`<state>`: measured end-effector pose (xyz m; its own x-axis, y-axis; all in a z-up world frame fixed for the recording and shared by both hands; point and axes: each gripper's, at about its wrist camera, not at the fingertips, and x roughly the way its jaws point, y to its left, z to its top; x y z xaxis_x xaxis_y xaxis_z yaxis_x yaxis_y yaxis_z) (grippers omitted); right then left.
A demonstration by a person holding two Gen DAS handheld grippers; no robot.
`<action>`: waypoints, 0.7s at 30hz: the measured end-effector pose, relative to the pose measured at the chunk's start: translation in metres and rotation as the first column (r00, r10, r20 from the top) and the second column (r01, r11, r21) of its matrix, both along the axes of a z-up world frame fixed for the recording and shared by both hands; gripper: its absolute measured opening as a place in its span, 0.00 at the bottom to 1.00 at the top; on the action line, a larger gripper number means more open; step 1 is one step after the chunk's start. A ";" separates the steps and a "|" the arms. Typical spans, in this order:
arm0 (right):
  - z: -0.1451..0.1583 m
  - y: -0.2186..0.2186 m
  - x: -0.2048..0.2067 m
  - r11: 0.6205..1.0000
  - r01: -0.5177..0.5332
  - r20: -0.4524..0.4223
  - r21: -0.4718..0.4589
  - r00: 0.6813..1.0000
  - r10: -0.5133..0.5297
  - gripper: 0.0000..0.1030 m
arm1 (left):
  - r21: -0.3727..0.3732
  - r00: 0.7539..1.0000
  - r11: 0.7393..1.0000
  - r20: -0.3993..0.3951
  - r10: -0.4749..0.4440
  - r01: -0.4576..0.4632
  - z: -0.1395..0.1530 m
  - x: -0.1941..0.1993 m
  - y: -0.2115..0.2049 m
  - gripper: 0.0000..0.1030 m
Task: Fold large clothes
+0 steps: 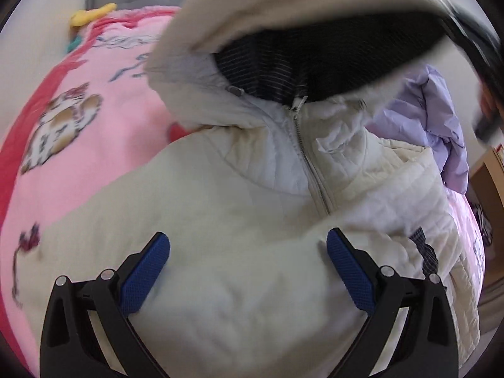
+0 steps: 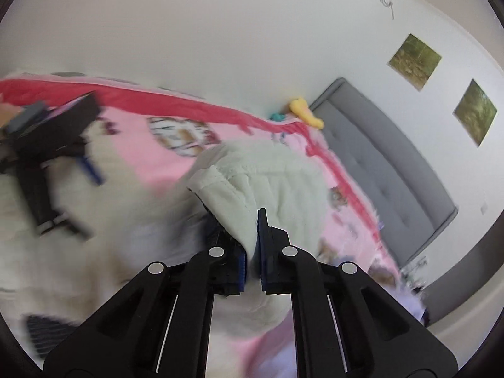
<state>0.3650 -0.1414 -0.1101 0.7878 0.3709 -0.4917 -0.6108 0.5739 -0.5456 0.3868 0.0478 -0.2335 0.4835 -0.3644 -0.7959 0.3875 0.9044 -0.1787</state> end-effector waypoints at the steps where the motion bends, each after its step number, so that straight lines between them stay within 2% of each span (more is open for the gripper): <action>1: -0.004 -0.003 -0.024 1.000 -0.004 -0.017 0.011 1.000 0.004 0.06 | -0.006 1.000 1.000 0.012 0.009 -0.009 0.002 -0.006 0.003 0.95; 3: -0.018 -0.007 -0.058 1.000 0.016 -0.046 0.023 0.999 -0.015 0.06 | 0.008 0.999 0.999 0.032 0.031 -0.031 0.006 -0.018 0.007 0.95; 6: -0.053 -0.008 -0.091 0.998 0.051 -0.045 -0.021 0.998 -0.052 0.07 | 0.058 0.997 0.998 0.068 0.018 -0.022 0.014 -0.036 0.002 0.95; 8: -0.075 -0.006 -0.108 0.997 0.059 -0.041 -0.049 0.997 -0.061 0.07 | 0.049 0.997 0.999 0.079 0.015 -0.019 0.017 -0.045 0.001 0.95; 11: -0.114 0.003 -0.132 0.990 0.015 -0.009 -0.137 1.000 -0.017 0.08 | -0.006 0.999 1.000 0.025 0.021 -0.021 0.011 -0.057 0.007 0.95; 13: -0.137 0.009 -0.137 0.977 0.018 0.024 -0.213 1.000 -0.013 0.09 | 0.003 1.000 1.000 -0.024 0.017 -0.017 0.003 -0.061 0.008 0.95; 15: -0.155 0.010 -0.136 0.962 0.038 0.051 -0.269 0.998 -0.025 0.10 | 0.017 1.000 1.000 -0.023 0.020 -0.019 0.001 -0.064 0.007 0.95; 17: -0.169 0.010 -0.133 0.945 0.041 0.074 -0.325 0.997 -0.018 0.14 | 0.018 0.999 0.999 -0.032 0.036 -0.035 -0.001 -0.066 0.004 0.95; 18: -0.178 0.010 -0.130 0.928 0.039 0.072 -0.371 0.997 -0.014 0.20 | 0.021 0.998 0.999 -0.040 0.045 -0.044 -0.002 -0.064 0.002 0.95; 20: -0.175 0.007 -0.127 0.937 0.030 0.044 -0.349 0.999 -0.016 0.23 | 0.062 0.997 0.997 -0.057 0.058 -0.055 -0.009 -0.057 -0.003 0.95; 21: -0.163 0.003 -0.125 0.956 0.016 0.008 -0.292 1.000 -0.014 0.35 | 0.080 0.996 0.995 -0.058 0.061 -0.056 -0.012 -0.055 -0.005 0.95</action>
<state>0.2400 -0.1380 -0.2730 0.7951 0.1997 -0.5726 -0.5998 0.3977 -0.6943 0.3315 0.0423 -0.2451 0.4520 -0.2722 -0.8495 0.3239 0.9374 -0.1280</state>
